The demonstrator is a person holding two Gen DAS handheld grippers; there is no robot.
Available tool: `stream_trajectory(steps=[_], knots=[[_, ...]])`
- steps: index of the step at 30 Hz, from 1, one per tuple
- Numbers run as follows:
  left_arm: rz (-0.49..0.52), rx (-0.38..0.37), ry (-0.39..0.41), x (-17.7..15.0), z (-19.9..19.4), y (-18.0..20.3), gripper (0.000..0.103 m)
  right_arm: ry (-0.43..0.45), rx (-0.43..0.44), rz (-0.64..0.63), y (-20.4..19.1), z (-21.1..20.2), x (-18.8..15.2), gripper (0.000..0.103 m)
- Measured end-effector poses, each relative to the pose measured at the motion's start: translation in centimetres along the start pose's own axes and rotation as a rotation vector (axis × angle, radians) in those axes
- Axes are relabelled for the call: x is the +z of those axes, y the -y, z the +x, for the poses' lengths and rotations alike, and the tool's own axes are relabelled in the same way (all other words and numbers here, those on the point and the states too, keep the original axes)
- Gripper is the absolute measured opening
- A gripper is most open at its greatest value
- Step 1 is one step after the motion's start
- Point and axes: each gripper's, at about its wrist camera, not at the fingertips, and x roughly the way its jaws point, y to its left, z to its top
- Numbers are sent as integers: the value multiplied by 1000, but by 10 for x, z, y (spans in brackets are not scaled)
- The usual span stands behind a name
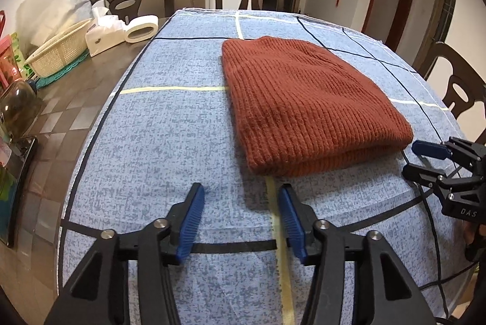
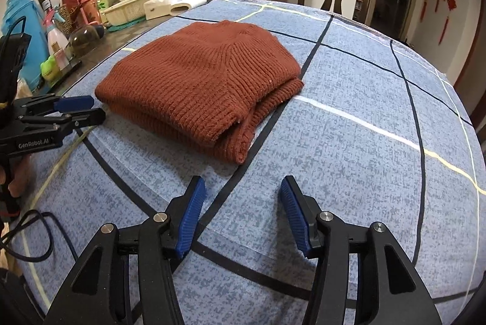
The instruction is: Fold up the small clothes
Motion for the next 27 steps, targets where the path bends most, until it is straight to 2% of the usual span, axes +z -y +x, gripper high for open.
stream_trajectory(steps=[4,17,27], knots=[[28,2,-8,1,2,5,66,0,4,-2,0,0,-1,57],[37,9,-13,1,3,6,72,-9,-9,-5,0,2,0,67],[38,14,-15,1,4,7,74,-10,-9,-4,0,2,0,67]])
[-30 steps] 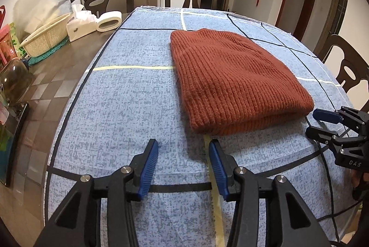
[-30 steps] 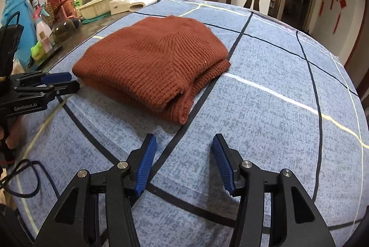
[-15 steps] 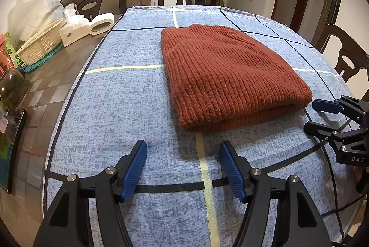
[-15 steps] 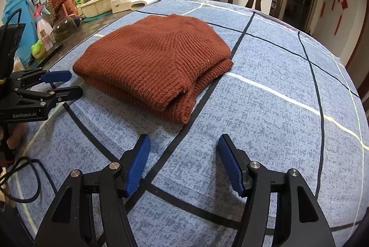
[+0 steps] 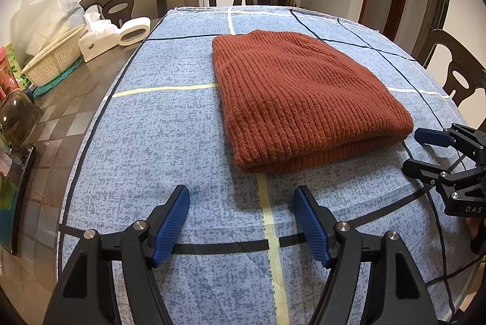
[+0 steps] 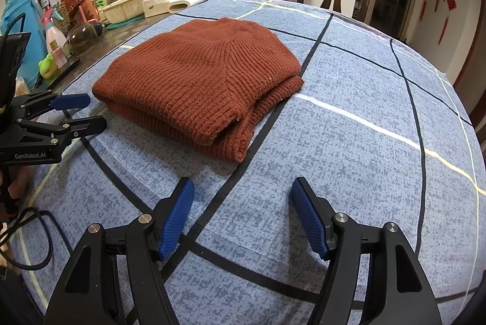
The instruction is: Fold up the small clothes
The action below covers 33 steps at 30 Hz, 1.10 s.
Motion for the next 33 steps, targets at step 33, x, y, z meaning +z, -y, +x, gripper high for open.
stream_trajectory(steps=[33], knots=[[-8,7,-4,-1,1,0,80,0,3,1,1,0,0,68]])
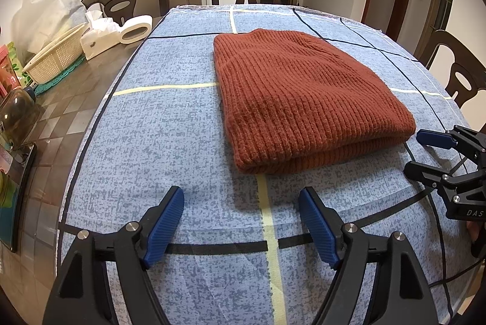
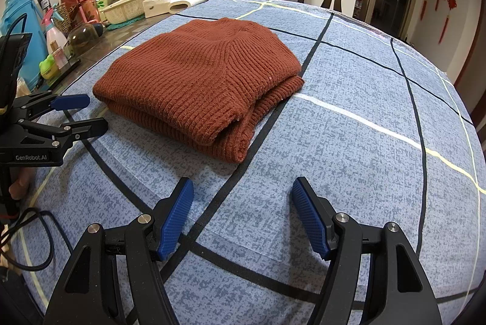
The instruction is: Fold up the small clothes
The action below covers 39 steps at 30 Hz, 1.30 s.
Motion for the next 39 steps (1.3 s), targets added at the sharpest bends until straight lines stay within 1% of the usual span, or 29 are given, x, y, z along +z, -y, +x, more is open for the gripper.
stream_trajectory(steps=[39], knots=[[0,2,-3,0,0,-1,83,-1,1,0,0,0,0,68]])
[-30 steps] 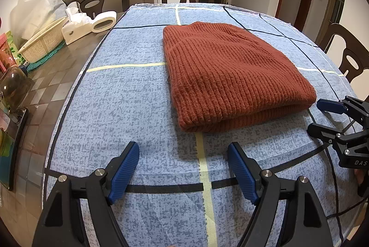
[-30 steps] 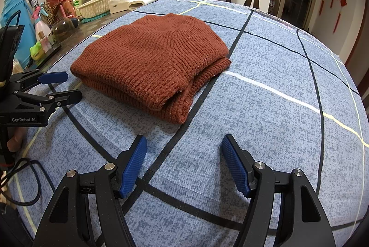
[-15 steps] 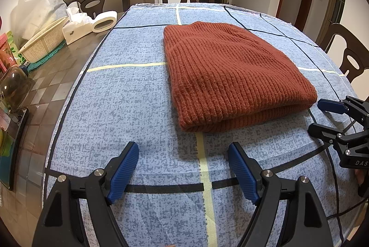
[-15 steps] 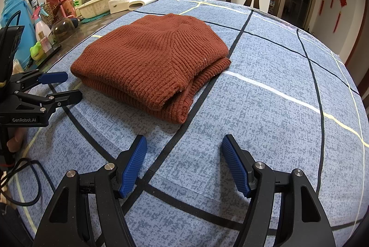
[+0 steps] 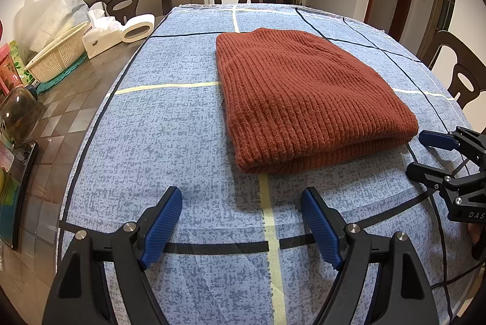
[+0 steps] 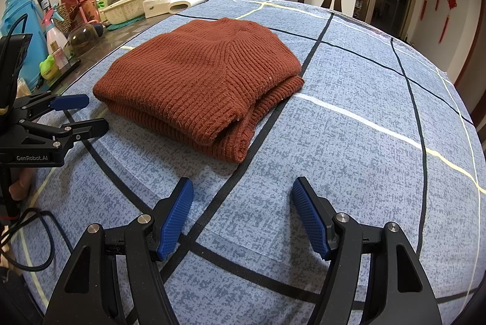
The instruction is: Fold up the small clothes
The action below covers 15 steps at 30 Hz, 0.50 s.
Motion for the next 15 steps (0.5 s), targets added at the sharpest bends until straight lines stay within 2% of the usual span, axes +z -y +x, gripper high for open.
stream_trajectory(steps=[15], knots=[[1,0,-1,0,0,0,83,0,1,0,0,0,0,68]])
